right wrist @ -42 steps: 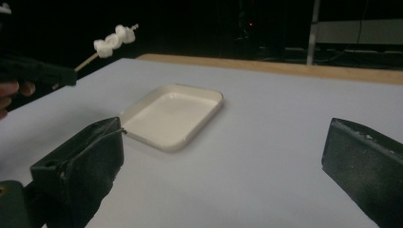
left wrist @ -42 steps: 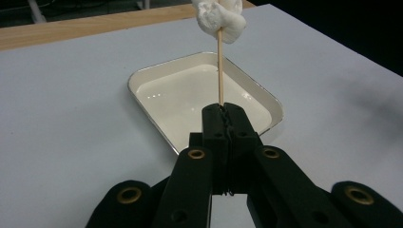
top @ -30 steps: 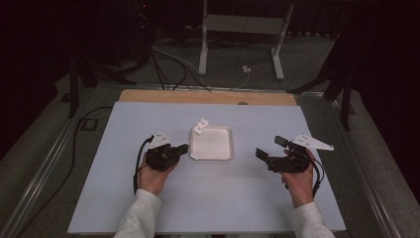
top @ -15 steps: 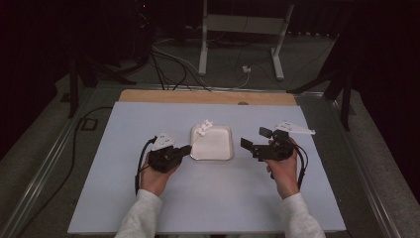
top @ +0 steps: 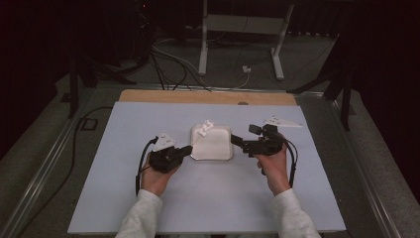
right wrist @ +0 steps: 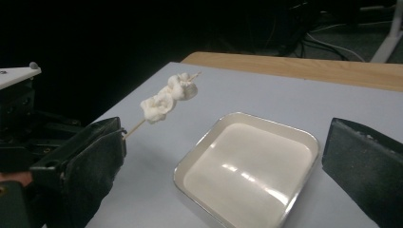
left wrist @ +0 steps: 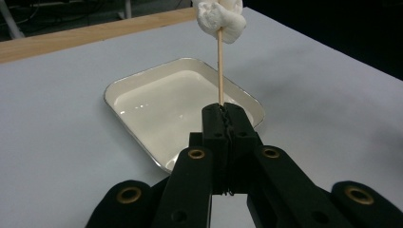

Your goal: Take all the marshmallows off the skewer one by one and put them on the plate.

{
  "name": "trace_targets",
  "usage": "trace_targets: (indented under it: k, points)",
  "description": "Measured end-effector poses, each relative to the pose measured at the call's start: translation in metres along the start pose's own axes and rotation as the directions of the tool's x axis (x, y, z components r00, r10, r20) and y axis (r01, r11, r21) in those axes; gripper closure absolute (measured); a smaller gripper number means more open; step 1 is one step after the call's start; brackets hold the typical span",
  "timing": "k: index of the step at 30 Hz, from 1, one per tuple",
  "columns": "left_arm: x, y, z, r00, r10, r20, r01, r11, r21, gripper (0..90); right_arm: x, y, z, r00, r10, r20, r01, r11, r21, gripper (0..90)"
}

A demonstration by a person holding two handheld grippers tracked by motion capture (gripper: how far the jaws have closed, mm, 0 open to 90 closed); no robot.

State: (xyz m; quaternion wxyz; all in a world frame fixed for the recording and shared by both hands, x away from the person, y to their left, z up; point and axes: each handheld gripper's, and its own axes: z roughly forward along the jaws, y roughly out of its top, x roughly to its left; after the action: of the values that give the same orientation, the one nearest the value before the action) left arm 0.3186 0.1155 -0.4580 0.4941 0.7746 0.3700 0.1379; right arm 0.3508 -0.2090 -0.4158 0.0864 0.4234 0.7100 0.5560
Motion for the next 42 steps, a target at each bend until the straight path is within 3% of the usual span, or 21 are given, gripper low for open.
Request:
trace_targets:
  k: [10,16,20,25,27,29,36,38,42]
  points:
    - [-0.004,-0.001,0.003,0.9998,0.020,0.009,-0.020,0.9998,-0.001,90.0,0.001,0.001,0.014,0.9975,0.041,-0.058,-0.039,0.9989,0.026,0.4]
    - [-0.009,-0.001,0.004,0.9989,0.041,0.021,-0.041,0.9991,-0.007,90.0,0.003,0.002,0.026,0.9924,0.075,-0.097,-0.070,0.9962,0.053,14.2]
    - [-0.012,-0.001,0.005,0.9979,0.057,0.032,-0.056,0.9983,-0.015,90.0,0.000,0.004,0.034,0.9819,0.133,-0.135,-0.126,0.9904,0.057,33.4]
    - [-0.016,-0.002,0.007,0.9959,0.076,0.049,-0.075,0.9969,-0.023,90.0,-0.006,0.004,0.044,0.9622,0.194,-0.191,-0.184,0.9804,0.070,49.5]
    - [-0.018,-0.002,0.008,0.9953,0.080,0.054,-0.079,0.9965,-0.027,90.0,-0.007,0.003,0.047,0.9502,0.229,-0.211,-0.220,0.9731,0.068,55.5]
    - [-0.018,-0.002,0.008,0.9942,0.089,0.061,-0.087,0.9957,-0.031,90.0,-0.008,0.003,0.050,0.9367,0.260,-0.235,-0.247,0.9655,0.082,60.2]
    - [-0.018,-0.004,0.008,0.9924,0.101,0.070,-0.098,0.9944,-0.040,90.0,-0.009,0.003,0.053,0.9083,0.322,-0.267,-0.306,0.9467,0.100,68.1]
    - [-0.018,-0.005,0.008,0.9915,0.110,0.069,-0.107,0.9935,-0.038,90.0,-0.010,0.003,0.054,0.9060,0.326,-0.270,-0.309,0.9452,0.106,70.3]
    - [-0.017,-0.006,0.008,0.9898,0.124,0.069,-0.122,0.9916,-0.044,90.0,-0.007,0.006,0.051,0.9197,0.303,-0.250,-0.290,0.9530,0.088,74.4]
